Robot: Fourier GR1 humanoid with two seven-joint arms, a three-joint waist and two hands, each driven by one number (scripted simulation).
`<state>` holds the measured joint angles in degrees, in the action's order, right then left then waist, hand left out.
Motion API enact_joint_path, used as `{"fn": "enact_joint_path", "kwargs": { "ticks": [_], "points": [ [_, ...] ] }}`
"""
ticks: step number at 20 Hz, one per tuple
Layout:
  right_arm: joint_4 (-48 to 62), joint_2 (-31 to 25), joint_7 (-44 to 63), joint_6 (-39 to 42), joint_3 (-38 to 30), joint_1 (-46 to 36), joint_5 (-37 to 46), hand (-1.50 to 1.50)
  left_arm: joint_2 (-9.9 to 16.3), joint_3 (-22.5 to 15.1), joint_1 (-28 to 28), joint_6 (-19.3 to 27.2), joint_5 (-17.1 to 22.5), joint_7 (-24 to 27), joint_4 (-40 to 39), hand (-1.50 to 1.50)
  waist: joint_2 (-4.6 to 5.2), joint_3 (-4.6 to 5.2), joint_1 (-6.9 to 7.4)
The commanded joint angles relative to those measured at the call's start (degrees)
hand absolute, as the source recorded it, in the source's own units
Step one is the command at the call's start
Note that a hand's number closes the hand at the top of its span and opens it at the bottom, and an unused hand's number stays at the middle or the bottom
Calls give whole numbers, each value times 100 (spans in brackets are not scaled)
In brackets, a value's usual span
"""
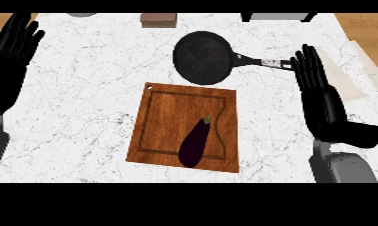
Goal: Pick the eggplant from the cutting board and place it in the pan
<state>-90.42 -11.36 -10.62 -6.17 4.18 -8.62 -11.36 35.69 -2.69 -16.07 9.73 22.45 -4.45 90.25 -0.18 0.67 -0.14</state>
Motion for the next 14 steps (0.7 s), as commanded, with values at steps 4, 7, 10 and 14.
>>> {"fn": "enact_joint_path", "kwargs": {
  "ticks": [4,7,10,14],
  "points": [
    [1129,237,659,667,1005,-181,229,150,-566,-249,-81,382,-401,169,-404,0,89,-67,96],
    [1616,493,1268,275,1634,-129,891,150,-836,-512,290,440,-435,109,-387,0,57,-59,158],
    [759,182,325,-1174,1632,912,2168,-150,-977,-496,524,548,-520,320,-654,0,-22,-50,-189],
    [-397,-528,853,-1545,1794,1467,2971,-150,-1065,-480,570,668,-618,368,-659,0,-46,-49,-201]
  ]
}}
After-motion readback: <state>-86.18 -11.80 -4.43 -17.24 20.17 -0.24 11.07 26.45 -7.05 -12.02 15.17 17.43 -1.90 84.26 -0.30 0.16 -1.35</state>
